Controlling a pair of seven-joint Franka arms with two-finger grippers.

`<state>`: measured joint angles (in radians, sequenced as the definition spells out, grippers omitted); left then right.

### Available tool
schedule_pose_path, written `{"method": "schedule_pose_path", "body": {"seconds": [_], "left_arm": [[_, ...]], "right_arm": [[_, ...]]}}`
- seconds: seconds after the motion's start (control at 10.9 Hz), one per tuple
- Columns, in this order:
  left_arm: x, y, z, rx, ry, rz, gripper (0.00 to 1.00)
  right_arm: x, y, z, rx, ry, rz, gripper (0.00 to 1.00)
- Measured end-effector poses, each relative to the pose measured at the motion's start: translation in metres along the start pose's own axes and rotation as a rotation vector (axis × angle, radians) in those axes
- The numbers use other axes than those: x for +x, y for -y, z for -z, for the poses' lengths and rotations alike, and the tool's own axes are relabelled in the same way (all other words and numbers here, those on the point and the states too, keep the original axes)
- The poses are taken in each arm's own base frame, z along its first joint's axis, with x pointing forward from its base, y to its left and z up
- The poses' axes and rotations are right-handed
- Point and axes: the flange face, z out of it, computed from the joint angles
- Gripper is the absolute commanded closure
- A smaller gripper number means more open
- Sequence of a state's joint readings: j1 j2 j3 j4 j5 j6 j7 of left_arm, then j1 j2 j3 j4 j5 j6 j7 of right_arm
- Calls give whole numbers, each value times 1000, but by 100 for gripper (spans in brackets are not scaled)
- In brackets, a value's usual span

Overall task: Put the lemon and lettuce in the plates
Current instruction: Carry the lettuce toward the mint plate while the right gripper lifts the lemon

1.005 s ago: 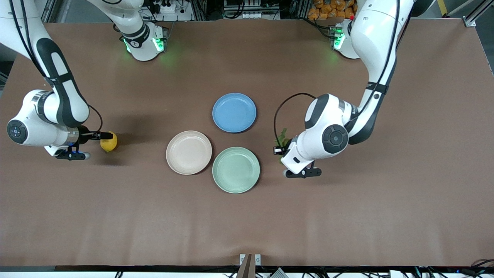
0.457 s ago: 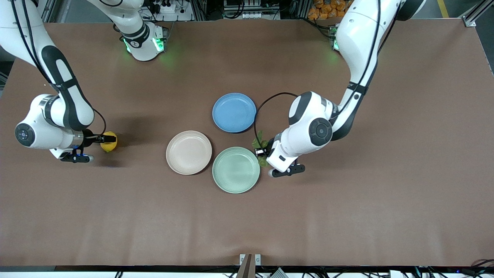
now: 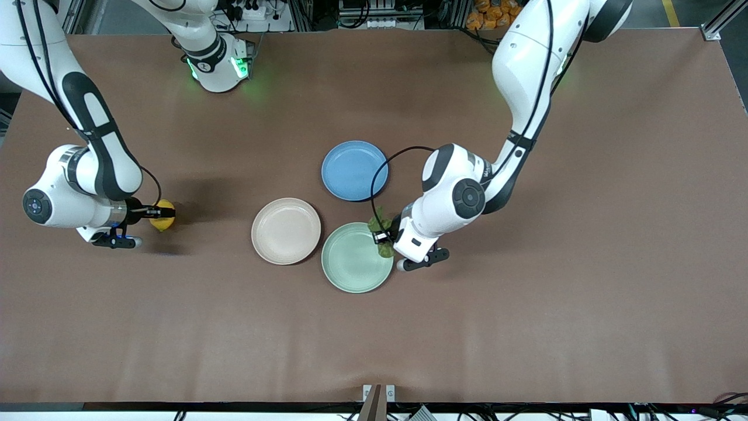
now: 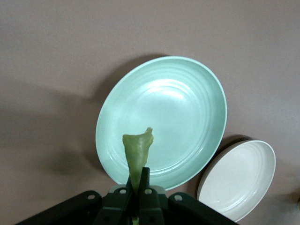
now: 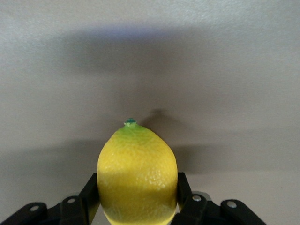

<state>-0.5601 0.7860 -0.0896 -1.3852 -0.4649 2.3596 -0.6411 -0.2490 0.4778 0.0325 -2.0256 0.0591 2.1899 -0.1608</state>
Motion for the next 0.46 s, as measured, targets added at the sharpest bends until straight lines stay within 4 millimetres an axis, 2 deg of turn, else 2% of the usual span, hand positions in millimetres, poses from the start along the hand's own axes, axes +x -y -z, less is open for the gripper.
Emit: {"method": "schedule_pose_path", "body": {"seconds": [0.27,0.46], "left_arm": [[-3,4,-23,4,-7,8,100],[-2,9,-39,2,-20,13,100]], "right_arm": [[0,9,-1,14,14,-13,93],[2,23,4,13,41,-39,93]]}}
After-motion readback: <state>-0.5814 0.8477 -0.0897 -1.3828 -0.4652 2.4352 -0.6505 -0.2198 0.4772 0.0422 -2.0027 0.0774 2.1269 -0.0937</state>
